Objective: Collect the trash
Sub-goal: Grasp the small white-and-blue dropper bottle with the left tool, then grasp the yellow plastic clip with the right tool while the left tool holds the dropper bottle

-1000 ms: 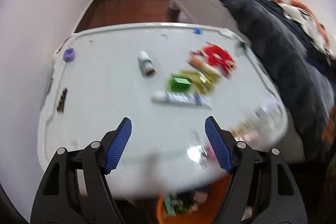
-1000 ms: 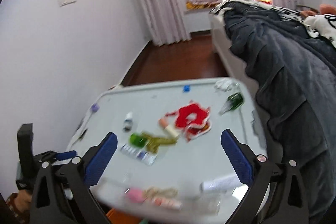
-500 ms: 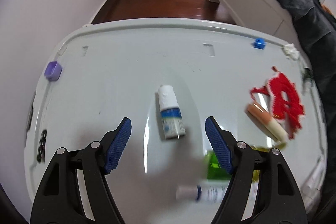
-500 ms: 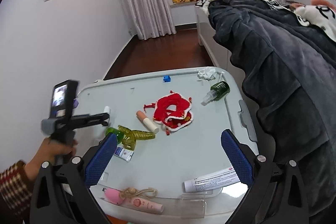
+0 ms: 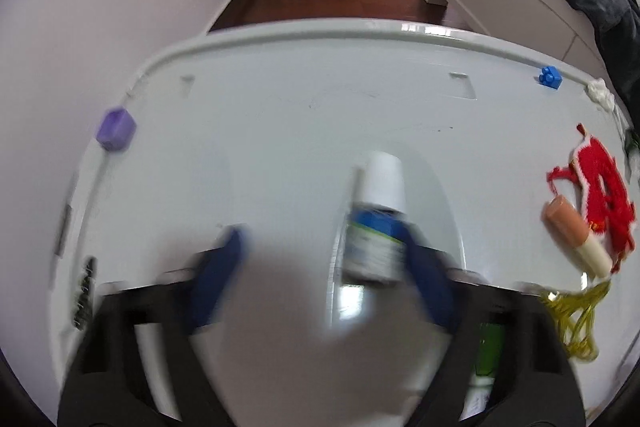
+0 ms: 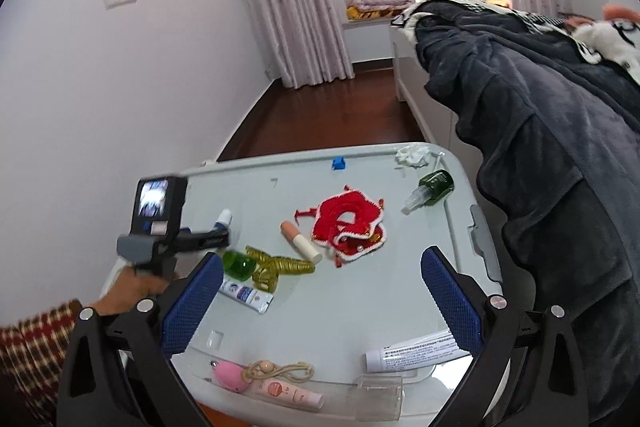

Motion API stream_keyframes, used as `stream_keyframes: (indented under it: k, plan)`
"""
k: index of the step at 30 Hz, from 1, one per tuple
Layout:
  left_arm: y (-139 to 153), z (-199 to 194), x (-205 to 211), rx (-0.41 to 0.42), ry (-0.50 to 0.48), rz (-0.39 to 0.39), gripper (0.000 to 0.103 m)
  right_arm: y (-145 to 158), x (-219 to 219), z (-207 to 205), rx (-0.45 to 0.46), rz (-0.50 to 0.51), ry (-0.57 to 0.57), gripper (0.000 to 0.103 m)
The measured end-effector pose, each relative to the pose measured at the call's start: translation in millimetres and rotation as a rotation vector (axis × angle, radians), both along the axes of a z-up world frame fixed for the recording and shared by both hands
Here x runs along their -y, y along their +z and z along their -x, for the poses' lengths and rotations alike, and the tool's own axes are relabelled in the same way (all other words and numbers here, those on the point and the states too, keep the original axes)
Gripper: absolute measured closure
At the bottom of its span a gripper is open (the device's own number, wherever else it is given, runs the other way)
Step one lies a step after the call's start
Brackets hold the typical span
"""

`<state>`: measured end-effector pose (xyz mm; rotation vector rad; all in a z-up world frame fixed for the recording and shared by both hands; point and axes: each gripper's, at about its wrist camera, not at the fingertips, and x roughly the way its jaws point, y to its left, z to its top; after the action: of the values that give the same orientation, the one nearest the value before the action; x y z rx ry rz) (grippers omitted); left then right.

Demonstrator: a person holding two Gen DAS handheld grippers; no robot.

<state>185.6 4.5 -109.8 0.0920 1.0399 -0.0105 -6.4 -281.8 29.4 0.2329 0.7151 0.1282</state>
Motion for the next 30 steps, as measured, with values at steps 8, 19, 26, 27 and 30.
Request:
stream_keyframes:
  k: [8, 19, 26, 27, 30]
  plan:
    - [40, 30, -23, 0.014, -0.011, 0.162, 0.080, -16, 8, -11, -0.109, -0.110, -0.002, 0.006]
    - [72, 131, 1, 0.080, -0.245, 0.214, 0.080, -47, -52, -21, -0.151, 0.157, 0.176, 0.006]
    - [73, 146, 2, 0.103, -0.296, 0.230, 0.080, -82, -102, -44, -0.171, 0.354, 0.303, 0.006]
    - [74, 147, 0, 0.104, -0.296, 0.237, 0.080, -88, -106, -49, -0.194, 0.357, 0.309, 0.006]
    - [77, 149, -6, 0.108, -0.297, 0.261, 0.080, -100, -112, -67, -0.246, 0.334, 0.296, 0.006]
